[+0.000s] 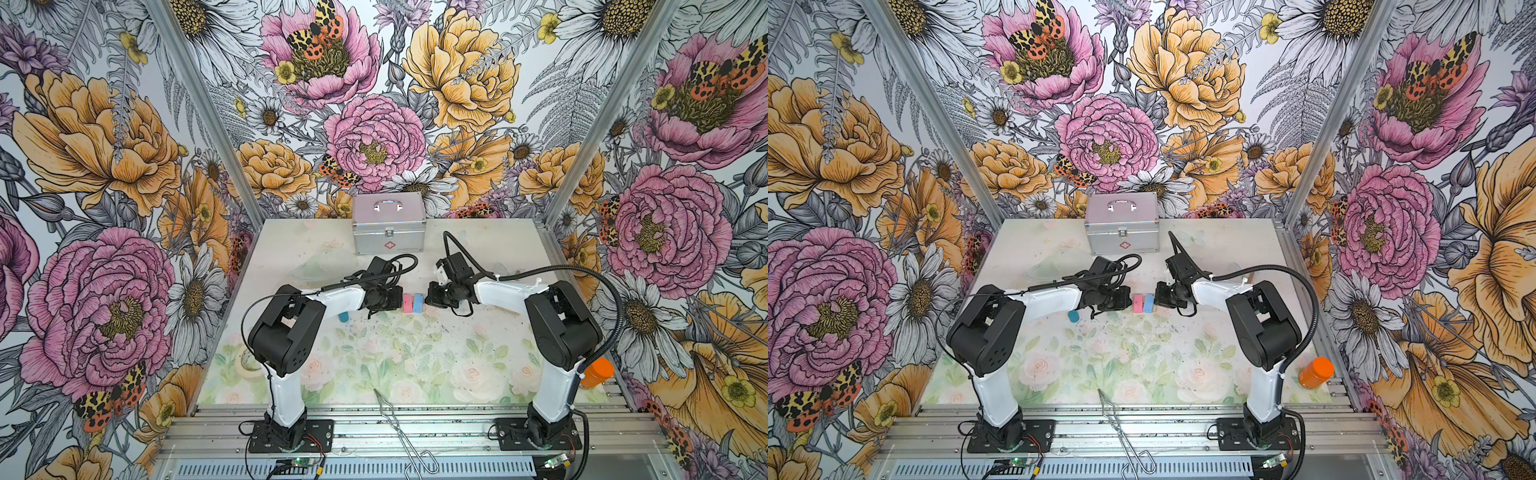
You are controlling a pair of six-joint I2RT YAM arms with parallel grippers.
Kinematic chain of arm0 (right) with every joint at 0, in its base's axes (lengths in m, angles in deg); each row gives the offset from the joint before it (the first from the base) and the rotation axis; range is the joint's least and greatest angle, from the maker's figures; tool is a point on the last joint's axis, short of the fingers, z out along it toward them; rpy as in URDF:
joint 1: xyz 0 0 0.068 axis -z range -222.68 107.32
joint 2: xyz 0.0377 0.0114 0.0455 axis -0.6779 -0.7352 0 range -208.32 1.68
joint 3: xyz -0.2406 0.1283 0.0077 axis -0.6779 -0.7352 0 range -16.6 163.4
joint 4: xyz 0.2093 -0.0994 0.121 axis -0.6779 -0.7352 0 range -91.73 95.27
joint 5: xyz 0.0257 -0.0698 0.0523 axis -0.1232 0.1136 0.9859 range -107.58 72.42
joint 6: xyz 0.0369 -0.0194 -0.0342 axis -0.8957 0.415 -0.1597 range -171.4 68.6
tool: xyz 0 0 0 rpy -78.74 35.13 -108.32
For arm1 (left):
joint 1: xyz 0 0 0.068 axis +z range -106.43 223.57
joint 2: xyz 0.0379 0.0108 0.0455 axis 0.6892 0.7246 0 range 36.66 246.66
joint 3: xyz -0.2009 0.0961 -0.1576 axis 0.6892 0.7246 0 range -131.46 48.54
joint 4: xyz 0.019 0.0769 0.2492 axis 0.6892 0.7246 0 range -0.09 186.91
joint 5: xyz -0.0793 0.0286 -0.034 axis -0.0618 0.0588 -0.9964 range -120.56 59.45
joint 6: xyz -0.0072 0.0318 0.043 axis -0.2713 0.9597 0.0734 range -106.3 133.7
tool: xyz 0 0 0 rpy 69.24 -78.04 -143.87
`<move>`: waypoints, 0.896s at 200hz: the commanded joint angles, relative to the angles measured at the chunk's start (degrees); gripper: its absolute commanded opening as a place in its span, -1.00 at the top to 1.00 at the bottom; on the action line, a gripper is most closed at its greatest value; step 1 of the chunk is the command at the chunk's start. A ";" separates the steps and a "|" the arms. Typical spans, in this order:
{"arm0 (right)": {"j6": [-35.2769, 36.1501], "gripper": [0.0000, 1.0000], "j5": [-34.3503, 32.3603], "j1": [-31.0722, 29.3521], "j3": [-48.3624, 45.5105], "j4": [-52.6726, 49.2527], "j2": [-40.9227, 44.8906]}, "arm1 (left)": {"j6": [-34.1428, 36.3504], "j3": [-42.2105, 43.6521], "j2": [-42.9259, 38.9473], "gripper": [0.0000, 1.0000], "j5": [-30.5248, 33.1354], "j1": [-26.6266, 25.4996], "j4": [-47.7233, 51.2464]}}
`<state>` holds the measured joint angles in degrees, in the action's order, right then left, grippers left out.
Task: Build the wood block tower
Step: 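Press the pink and light-blue bars together between both grippers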
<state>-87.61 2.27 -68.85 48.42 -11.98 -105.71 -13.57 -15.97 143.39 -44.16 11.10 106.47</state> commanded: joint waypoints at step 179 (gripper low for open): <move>-0.53 1.00 0.76 0.41 1.84 1.60 -0.95 | -0.39 -2.60 1.28 1.00 -1.77 -0.53 -0.56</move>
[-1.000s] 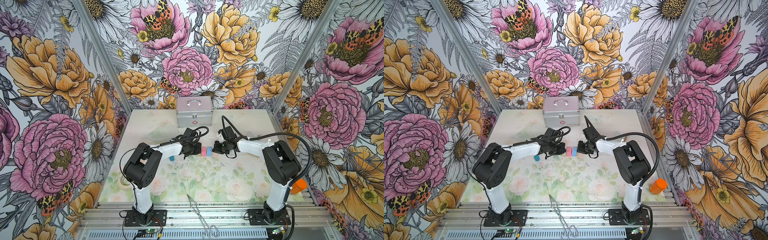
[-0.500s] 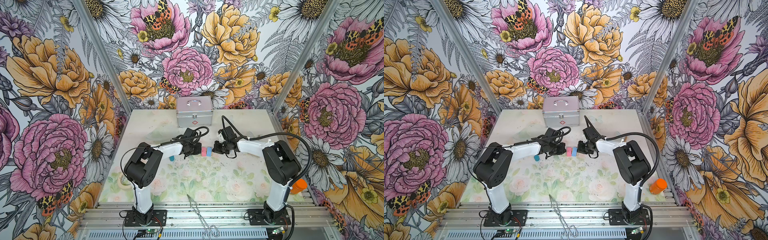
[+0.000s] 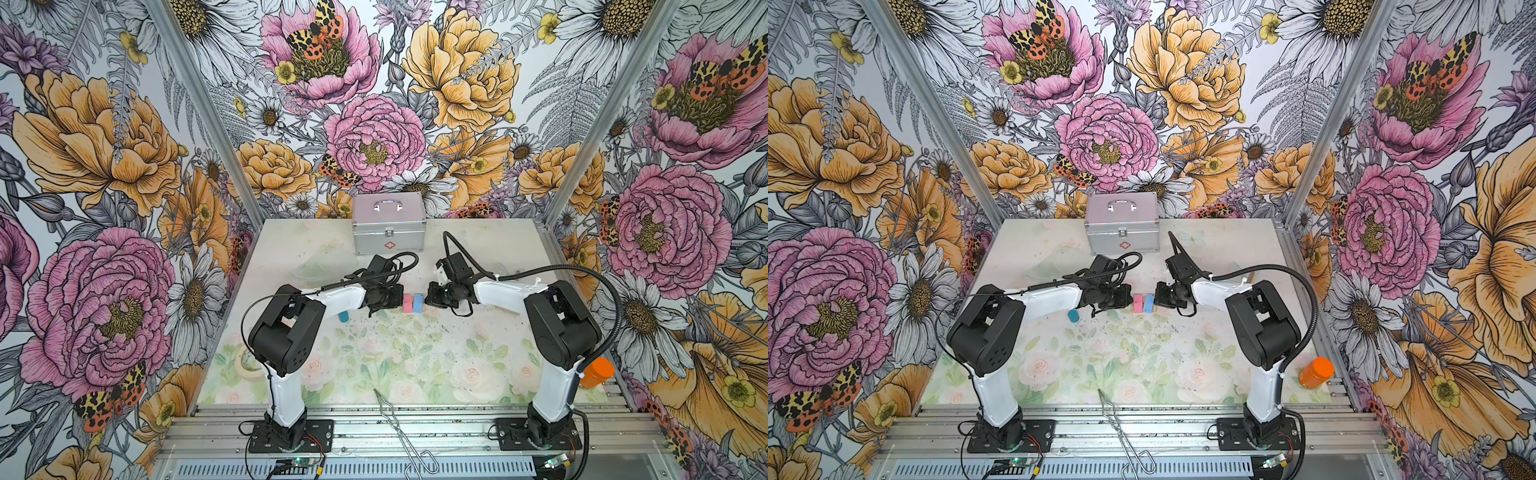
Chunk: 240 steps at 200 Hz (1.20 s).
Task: Build the wood block tower
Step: 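Press the pink and light-blue bars together between both grippers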
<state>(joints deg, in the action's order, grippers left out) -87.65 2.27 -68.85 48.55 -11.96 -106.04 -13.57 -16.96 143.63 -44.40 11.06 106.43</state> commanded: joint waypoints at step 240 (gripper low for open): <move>-1.82 1.00 1.34 0.39 1.76 2.20 -0.43 | -0.40 -1.99 1.20 1.00 -1.77 -0.89 -0.43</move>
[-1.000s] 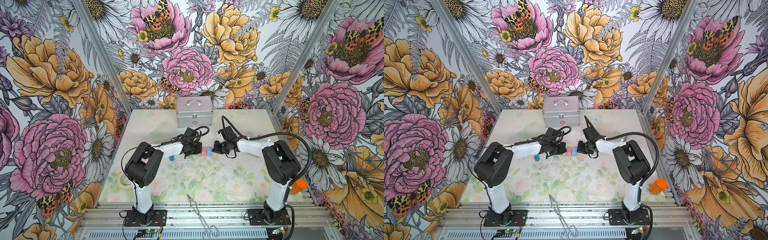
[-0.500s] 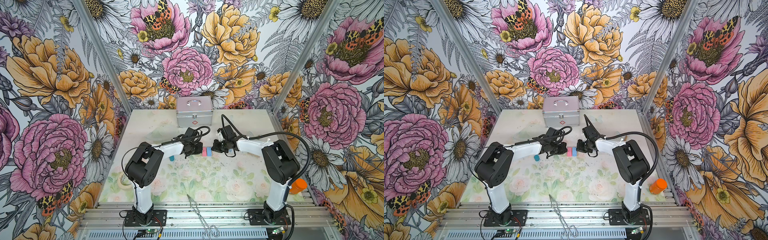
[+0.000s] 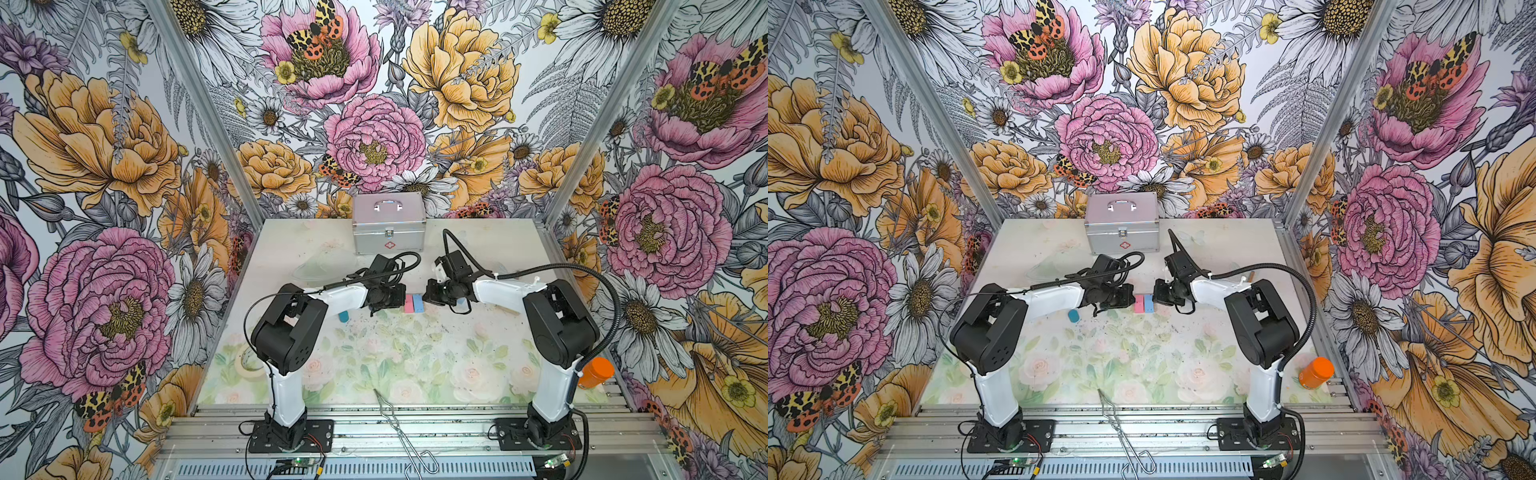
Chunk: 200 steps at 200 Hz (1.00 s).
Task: Build the wood block tower
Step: 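Press the pink and light-blue bars together between both grippers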
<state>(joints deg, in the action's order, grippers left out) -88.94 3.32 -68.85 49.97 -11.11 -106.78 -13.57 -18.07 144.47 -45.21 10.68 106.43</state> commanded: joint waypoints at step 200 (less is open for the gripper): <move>-1.51 1.00 -0.80 0.31 -1.83 1.27 2.60 | -0.51 0.48 -2.95 1.00 1.95 -0.37 0.80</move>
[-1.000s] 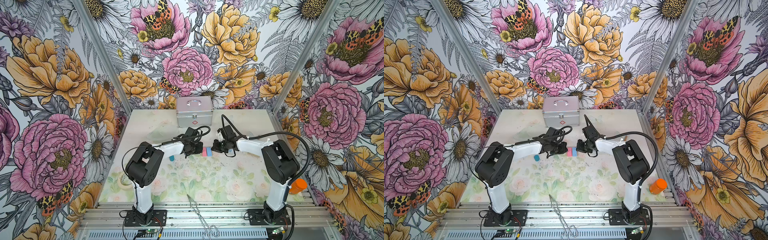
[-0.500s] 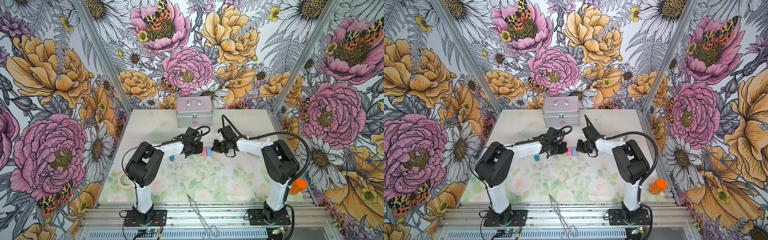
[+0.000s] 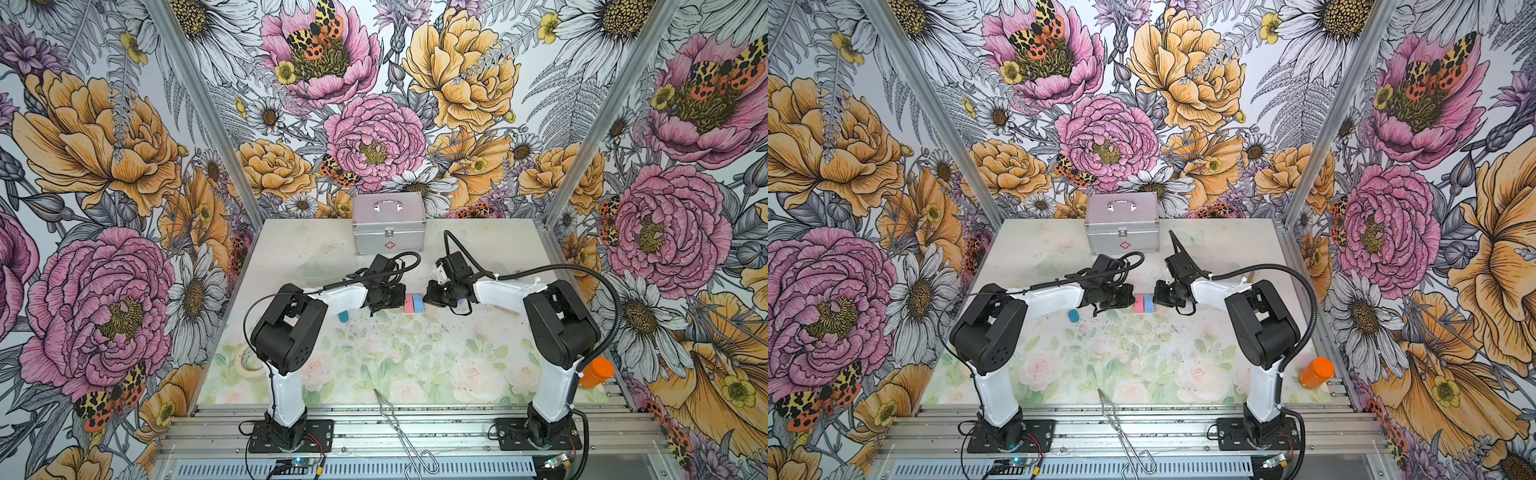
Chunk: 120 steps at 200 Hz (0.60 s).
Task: Build the wood block tower
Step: 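Press the pink and light-blue bars together between both grippers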
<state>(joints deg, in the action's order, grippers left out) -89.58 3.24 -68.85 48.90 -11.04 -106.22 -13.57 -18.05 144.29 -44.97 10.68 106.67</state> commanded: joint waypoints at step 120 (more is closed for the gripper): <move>-1.61 1.00 -0.43 -0.28 -1.37 1.85 2.00 | -0.69 0.52 -2.56 1.00 1.51 -0.61 1.32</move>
<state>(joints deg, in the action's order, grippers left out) -90.65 3.26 -68.89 48.05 -10.58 -105.95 -13.57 -17.87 143.96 -44.55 10.60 107.80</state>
